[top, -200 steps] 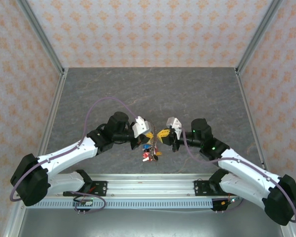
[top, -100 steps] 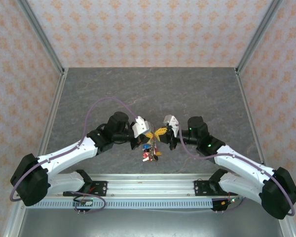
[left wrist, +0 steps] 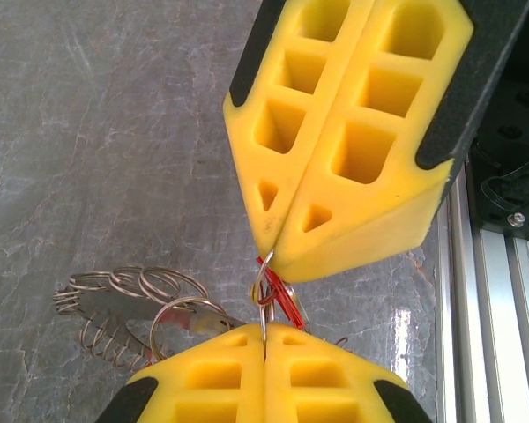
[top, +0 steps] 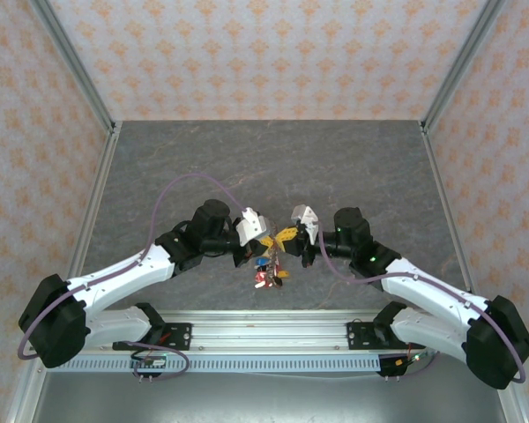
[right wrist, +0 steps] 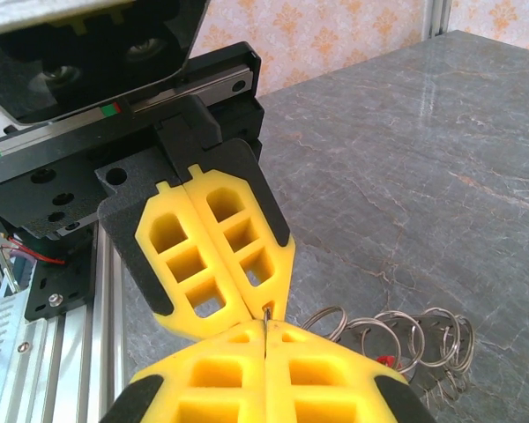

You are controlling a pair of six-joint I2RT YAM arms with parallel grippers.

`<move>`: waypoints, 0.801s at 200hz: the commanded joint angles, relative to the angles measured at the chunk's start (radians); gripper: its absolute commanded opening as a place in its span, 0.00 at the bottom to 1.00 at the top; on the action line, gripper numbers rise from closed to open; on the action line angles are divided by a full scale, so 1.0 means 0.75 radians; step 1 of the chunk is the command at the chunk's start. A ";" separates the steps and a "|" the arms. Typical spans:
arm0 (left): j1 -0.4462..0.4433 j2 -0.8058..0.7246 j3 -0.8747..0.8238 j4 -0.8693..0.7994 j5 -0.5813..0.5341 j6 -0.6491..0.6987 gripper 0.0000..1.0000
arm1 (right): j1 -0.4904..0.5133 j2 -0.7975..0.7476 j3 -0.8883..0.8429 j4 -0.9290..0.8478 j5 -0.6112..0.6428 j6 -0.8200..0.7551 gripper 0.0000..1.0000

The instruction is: Put the keys on the keyring

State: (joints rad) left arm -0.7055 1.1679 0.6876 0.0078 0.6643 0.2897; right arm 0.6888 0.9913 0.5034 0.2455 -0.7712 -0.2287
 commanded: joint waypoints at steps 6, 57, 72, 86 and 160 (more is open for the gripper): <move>-0.008 -0.018 0.063 0.067 -0.004 0.017 0.00 | 0.010 0.002 0.032 0.042 -0.054 0.016 0.00; -0.008 -0.025 0.063 0.063 -0.015 0.017 0.00 | 0.010 0.006 0.036 0.023 -0.075 0.020 0.00; -0.008 -0.025 0.061 0.063 -0.012 0.017 0.00 | 0.012 0.004 0.036 0.028 -0.075 0.021 0.00; -0.008 -0.027 0.061 0.063 -0.008 0.017 0.00 | 0.010 0.004 0.038 0.038 -0.065 0.029 0.00; -0.009 -0.031 0.056 0.071 -0.006 0.015 0.00 | 0.025 0.032 0.057 0.000 -0.009 0.008 0.00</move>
State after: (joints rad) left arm -0.7055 1.1679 0.6876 0.0078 0.6632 0.2897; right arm 0.6941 1.0126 0.5072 0.2390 -0.7925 -0.2108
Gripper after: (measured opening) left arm 0.040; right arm 0.043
